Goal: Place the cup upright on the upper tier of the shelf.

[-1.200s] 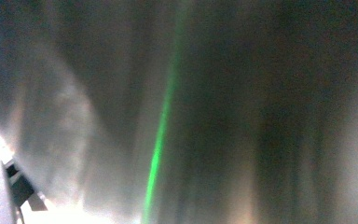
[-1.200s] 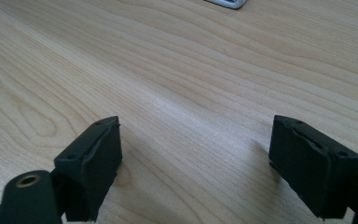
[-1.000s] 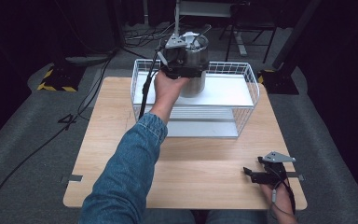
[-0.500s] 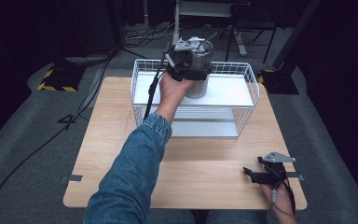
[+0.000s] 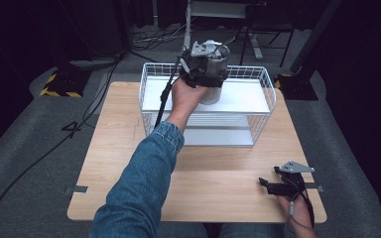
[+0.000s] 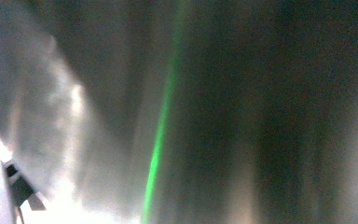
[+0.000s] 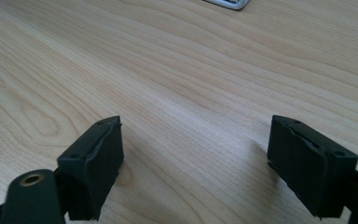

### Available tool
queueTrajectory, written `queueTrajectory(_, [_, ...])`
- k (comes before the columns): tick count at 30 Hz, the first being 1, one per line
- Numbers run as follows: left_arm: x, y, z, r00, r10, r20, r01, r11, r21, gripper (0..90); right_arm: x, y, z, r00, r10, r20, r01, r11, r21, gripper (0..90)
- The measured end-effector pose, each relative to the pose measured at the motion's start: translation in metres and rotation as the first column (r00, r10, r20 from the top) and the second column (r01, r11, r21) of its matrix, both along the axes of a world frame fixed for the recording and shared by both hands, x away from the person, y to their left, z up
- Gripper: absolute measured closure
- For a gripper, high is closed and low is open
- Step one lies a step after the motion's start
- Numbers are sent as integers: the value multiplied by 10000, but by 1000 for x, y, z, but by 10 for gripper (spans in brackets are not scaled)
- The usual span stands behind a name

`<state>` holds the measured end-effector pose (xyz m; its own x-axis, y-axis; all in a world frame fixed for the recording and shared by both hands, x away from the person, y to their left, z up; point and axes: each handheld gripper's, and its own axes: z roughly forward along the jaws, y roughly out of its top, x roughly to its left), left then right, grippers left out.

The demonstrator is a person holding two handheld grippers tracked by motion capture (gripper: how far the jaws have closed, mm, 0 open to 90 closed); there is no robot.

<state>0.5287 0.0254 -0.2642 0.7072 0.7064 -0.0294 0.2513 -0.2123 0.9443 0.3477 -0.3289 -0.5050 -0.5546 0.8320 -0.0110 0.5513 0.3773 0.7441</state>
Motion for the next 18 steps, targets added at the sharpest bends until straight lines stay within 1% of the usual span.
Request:
queueTrajectory(13, [1,0,0,10000,-10,9,10,10000,-53,33,0,0,0,10000,4,4,-4,10000,1,188])
queueTrajectory(15, [0,0,0,9999,12,135,-12,10000,0,29,0,0,0,10000,-12,4,12,10000,17,188])
queueTrajectory(17, [-1,0,1,9993,86,363,-88,10000,29,10,0,0,0,10000,5,4,-5,10000,3,188])
queueTrajectory(18, [-2,1,2,9988,90,489,-89,10000,-26,1,0,0,0,10000,7,4,-7,10000,8,188])
